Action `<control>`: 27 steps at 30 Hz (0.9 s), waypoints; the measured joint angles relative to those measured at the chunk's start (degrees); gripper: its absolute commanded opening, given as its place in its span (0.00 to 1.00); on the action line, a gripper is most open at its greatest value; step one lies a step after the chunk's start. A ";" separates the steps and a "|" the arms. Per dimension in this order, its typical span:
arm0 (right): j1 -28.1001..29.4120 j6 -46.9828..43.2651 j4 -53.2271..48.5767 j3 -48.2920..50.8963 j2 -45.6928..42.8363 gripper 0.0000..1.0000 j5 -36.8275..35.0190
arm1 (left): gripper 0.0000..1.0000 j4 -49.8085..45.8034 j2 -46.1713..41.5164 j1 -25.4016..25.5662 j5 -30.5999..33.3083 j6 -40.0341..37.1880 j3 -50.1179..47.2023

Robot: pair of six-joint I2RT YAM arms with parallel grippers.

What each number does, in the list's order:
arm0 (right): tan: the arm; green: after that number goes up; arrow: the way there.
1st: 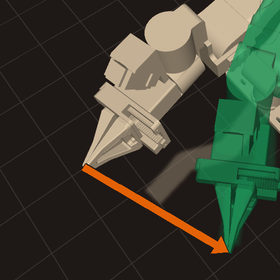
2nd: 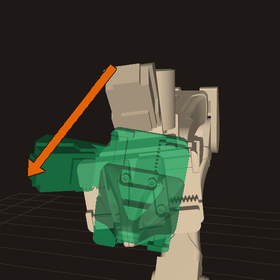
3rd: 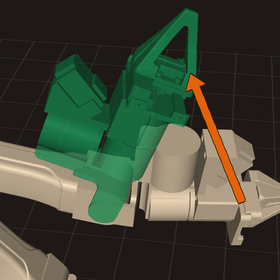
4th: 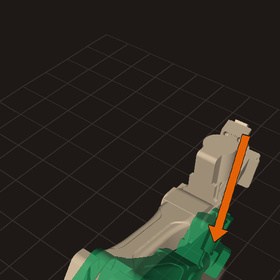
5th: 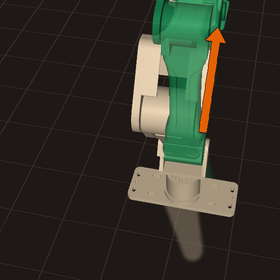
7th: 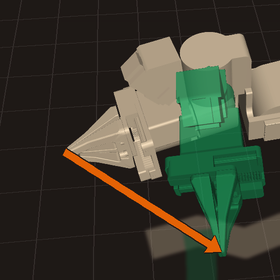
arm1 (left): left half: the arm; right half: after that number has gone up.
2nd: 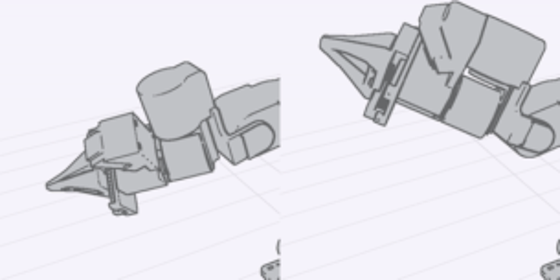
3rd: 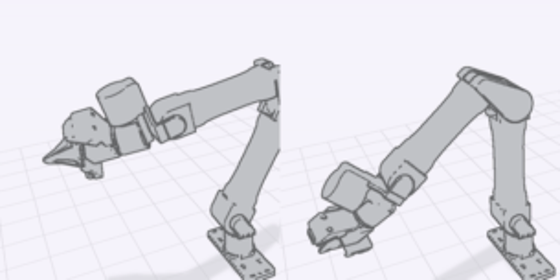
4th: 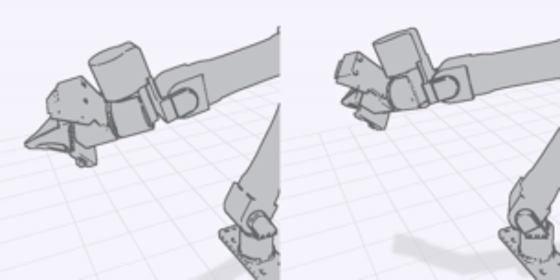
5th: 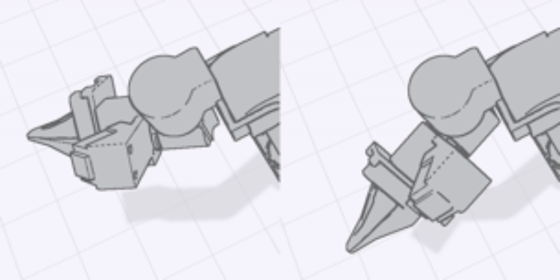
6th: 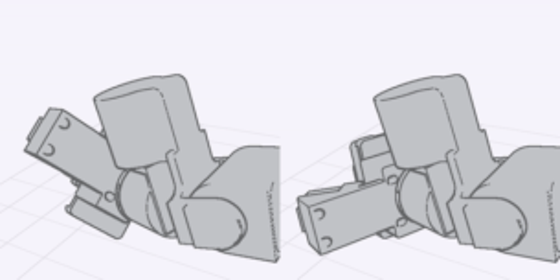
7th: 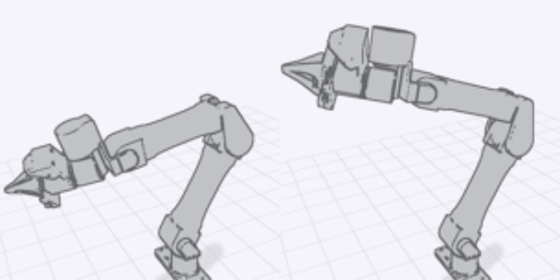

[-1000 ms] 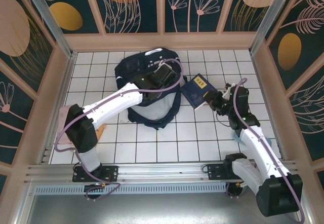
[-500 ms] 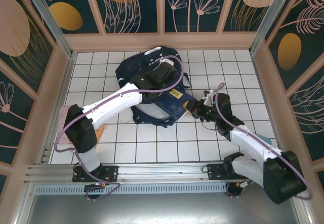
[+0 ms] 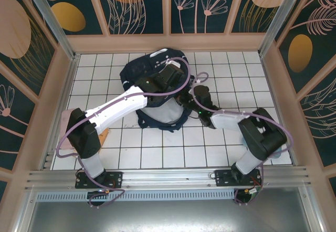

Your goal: Pack the student bag

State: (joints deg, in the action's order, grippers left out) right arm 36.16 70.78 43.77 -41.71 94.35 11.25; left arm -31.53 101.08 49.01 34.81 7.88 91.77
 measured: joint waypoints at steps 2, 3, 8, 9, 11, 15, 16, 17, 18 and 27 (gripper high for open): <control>0.50 2.27 1.27 -2.08 3.89 0.00 -2.71 | 0.00 -0.22 -0.50 0.00 -0.04 -0.15 0.00; 0.74 3.34 1.53 -3.30 5.97 0.00 -4.31 | 0.00 -0.42 -0.85 0.00 -0.07 -0.17 0.00; 1.86 6.36 1.86 -9.14 14.05 0.00 -10.21 | 0.00 -0.83 -3.13 0.00 -0.48 -0.17 -0.09; 2.25 6.71 1.90 -10.32 15.17 0.00 -11.13 | 0.00 -0.85 -3.43 0.00 -0.66 -0.17 -0.15; 2.95 7.91 1.88 -12.79 17.09 0.00 -11.98 | 0.00 -0.87 -3.63 0.00 -0.79 -0.17 -0.17; 3.45 10.08 1.86 -15.56 19.65 0.07 -12.04 | 0.00 -0.87 -3.63 0.00 -0.90 -0.20 -0.20; 3.50 10.62 1.64 -15.56 19.74 0.15 -12.04 | 0.00 -0.87 -3.63 0.00 -0.94 -0.20 -0.22; 3.48 10.84 1.14 -15.56 19.74 0.22 -11.85 | 0.00 -0.87 -3.63 0.00 -0.98 -0.20 -0.24; 3.50 11.06 0.76 -15.56 19.74 0.31 -11.54 | 0.00 -0.87 -3.63 0.00 -1.09 -0.20 -0.26; 2.73 11.13 -4.57 -9.81 12.85 0.59 -4.76 | 0.00 -0.83 -3.65 -0.17 -1.29 -0.20 -0.39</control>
State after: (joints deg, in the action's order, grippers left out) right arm 38.89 81.91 39.20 -51.53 107.20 6.48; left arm -32.36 97.43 48.84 33.52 7.68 91.37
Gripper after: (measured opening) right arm 0.581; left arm 0.053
